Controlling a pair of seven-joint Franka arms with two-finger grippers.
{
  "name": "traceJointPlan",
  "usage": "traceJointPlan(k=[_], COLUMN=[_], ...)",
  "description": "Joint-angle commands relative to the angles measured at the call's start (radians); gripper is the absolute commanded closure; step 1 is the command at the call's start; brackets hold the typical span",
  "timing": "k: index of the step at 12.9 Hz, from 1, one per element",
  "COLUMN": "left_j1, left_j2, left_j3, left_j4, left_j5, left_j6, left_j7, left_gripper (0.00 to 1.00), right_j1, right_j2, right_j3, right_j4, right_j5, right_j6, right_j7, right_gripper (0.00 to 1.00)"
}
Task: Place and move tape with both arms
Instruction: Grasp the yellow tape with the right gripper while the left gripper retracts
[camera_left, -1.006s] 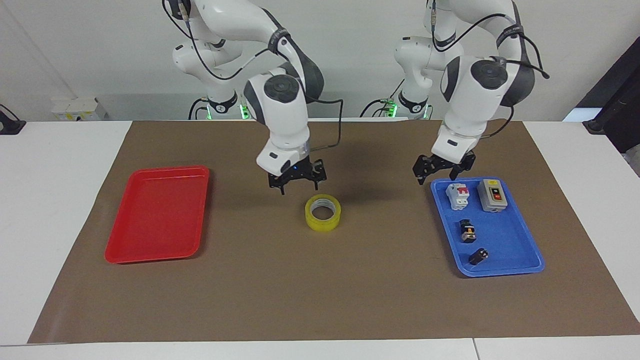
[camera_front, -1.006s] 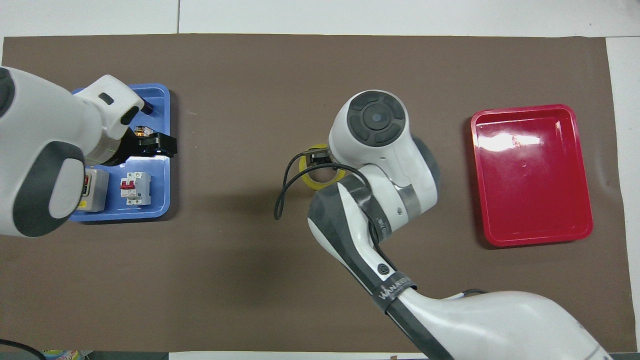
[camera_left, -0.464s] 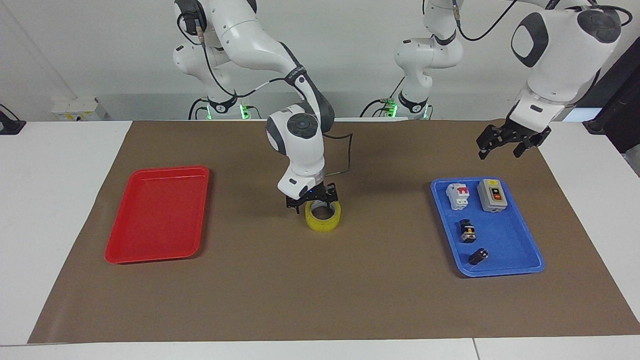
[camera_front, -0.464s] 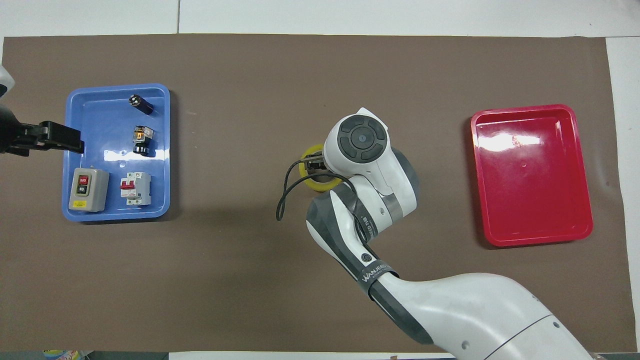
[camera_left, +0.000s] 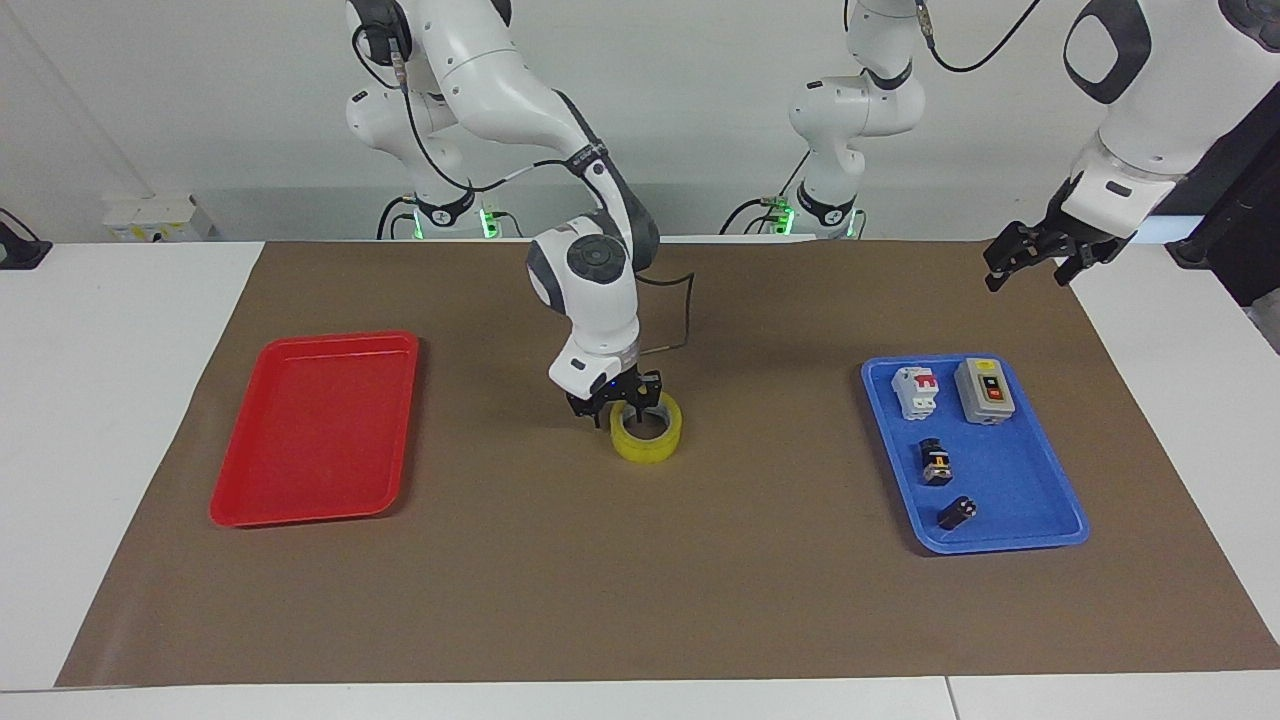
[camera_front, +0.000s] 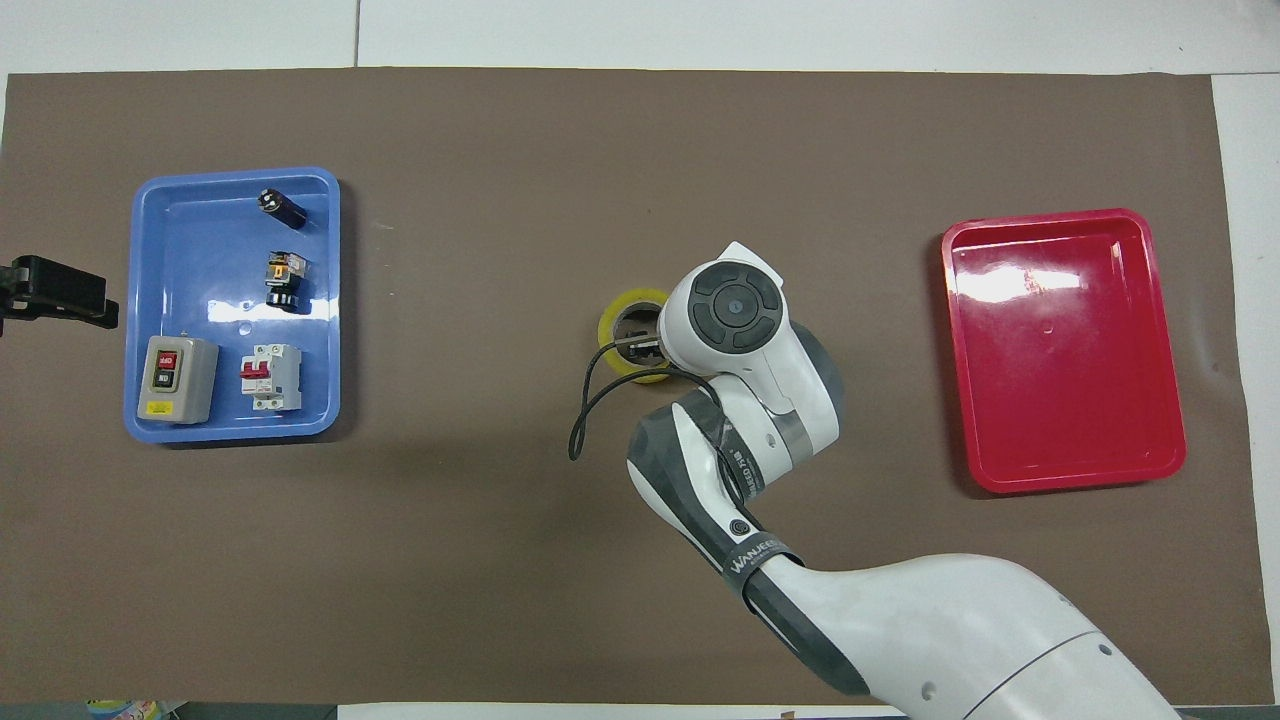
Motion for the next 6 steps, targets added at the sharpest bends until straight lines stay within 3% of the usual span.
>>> traceJointPlan(k=[1, 3, 6], left_j1=[0.010, 0.010, 0.009], left_j2=[-0.018, -0.022, -0.030], left_j3=[-0.008, -0.009, -0.009], left_j4=[-0.016, -0.019, -0.025], left_j5=[-0.024, -0.026, -0.026], left_j6=[-0.014, -0.015, -0.006], left_j7=[0.012, 0.008, 0.017], left_gripper=[0.00, 0.00, 0.00], right_j1=[-0.009, -0.026, -0.096], right_j2=[-0.035, -0.033, -0.027], right_j3=[0.007, 0.007, 0.003], right_j4=[-0.032, -0.006, 0.141], right_j5=[-0.009, -0.011, -0.014], right_j6=[0.000, -0.058, -0.257], right_j7=[-0.009, -0.017, -0.110], right_gripper=[1.00, 1.00, 1.00])
